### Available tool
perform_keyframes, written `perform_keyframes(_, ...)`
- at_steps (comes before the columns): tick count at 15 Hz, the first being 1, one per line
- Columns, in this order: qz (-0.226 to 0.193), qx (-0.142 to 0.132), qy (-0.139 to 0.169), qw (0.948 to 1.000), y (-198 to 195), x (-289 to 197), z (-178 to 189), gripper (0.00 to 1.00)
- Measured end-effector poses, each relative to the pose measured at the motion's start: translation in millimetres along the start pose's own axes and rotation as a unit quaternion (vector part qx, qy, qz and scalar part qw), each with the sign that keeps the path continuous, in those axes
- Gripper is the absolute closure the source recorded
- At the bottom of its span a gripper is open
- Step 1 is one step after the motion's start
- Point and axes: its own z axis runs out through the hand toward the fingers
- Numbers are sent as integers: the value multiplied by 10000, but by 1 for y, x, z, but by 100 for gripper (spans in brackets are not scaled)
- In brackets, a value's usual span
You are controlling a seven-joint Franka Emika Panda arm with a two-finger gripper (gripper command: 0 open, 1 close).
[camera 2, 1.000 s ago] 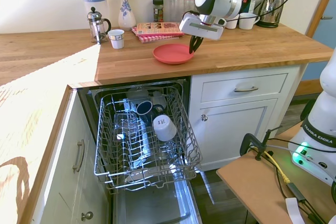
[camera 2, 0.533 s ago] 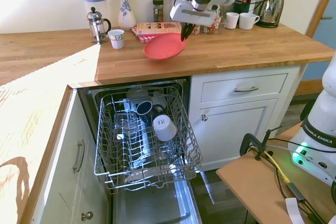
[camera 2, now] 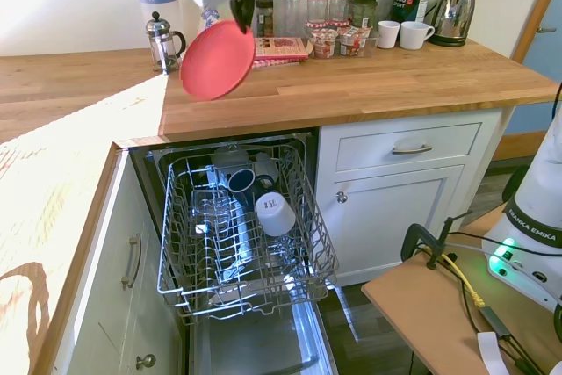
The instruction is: Put the plate in the dishwasher
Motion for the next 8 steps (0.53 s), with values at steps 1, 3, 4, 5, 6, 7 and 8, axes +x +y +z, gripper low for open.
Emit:
perform_keyframes(1, -282, -180, 198, 9992, -19, -21, 5, 100)
perform_keyframes(3, -843, -449, 535, 9940, -48, -69, 8, 100)
perform_keyframes(4, -1162, -556, 688, 9893, -58, -104, 8, 100)
perform_keyframes(5, -1482, -654, 818, 9834, -64, -141, 9, 100)
perform_keyframes(6, -1789, -732, 943, 9766, -67, -176, 10, 100)
perform_keyframes(7, -2090, -791, 1084, 9687, -66, -209, 13, 100)
perform_keyframes(8, -2380, -847, 1228, 9598, -62, -236, 20, 100)
